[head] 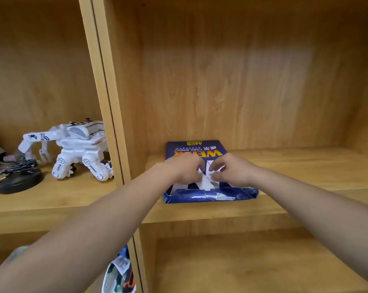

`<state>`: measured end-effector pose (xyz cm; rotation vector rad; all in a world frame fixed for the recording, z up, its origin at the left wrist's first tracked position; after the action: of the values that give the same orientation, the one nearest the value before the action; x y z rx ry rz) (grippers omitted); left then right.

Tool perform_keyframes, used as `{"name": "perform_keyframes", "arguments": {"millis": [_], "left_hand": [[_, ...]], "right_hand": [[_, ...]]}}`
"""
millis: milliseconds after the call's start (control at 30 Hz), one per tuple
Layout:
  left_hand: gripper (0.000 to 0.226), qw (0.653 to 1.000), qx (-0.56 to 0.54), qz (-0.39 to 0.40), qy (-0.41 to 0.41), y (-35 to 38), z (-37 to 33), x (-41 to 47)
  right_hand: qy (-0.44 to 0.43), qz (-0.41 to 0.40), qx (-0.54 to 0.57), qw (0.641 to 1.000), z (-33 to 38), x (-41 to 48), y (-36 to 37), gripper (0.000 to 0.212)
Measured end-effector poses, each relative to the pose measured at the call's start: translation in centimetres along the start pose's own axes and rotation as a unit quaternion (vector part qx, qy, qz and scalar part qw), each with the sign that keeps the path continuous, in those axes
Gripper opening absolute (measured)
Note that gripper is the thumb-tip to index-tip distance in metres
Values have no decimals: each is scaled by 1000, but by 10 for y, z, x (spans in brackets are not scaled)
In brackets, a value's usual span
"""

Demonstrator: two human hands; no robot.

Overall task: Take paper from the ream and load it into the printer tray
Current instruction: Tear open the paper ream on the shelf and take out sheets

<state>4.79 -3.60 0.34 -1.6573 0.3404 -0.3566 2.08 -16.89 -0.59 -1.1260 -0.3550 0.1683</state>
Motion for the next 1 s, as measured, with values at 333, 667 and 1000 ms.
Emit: {"name": "perform_keyframes", "arguments": {"millis": [333,667,1000], "left_hand": [[26,999,-42,11,-14,18,5,19],[17,997,-77,-3,-22,17,10,27],[15,994,-102,-32,-21,22,11,21]], "right_hand": [[30,41,-47,998,1,5,10,27],[59,42,-74,995,5,14,12,16],[71,19,-126,989,4,26,15,14]]}}
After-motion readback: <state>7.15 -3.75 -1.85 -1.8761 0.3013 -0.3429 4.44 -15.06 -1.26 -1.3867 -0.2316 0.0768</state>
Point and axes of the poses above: each hand's wrist, its own x-axis towards the middle knuckle, its own y-axis out of the palm, z = x × y, the point moved 6 cm from there along x, towards the middle knuckle, and after that the axes turned 12 degrees about -y, right-handed, at the moved point
